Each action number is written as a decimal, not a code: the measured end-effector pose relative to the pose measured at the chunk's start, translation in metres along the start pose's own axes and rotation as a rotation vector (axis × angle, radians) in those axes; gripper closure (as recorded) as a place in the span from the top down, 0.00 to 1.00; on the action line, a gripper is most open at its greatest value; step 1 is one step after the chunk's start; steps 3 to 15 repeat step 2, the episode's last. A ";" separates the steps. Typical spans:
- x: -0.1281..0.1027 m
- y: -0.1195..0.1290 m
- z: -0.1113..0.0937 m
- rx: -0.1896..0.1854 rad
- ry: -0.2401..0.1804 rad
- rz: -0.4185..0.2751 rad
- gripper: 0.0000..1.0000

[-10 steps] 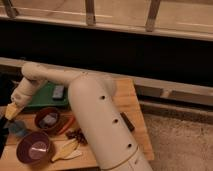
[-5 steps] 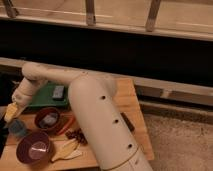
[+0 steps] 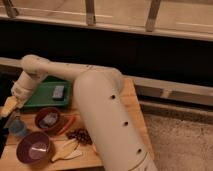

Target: Place fork in plastic cup

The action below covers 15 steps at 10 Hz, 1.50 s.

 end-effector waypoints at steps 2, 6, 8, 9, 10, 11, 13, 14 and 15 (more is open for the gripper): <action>-0.002 0.002 -0.013 0.027 -0.015 -0.004 0.62; -0.002 0.002 -0.013 0.027 -0.015 -0.004 0.62; -0.002 0.002 -0.013 0.027 -0.015 -0.004 0.62; -0.002 0.002 -0.013 0.027 -0.015 -0.004 0.62; -0.002 0.002 -0.013 0.027 -0.015 -0.004 0.62; -0.002 0.002 -0.013 0.027 -0.015 -0.004 0.62; -0.002 0.002 -0.013 0.027 -0.015 -0.004 0.62; -0.002 0.002 -0.013 0.027 -0.015 -0.004 0.62; -0.002 0.002 -0.013 0.027 -0.015 -0.004 0.62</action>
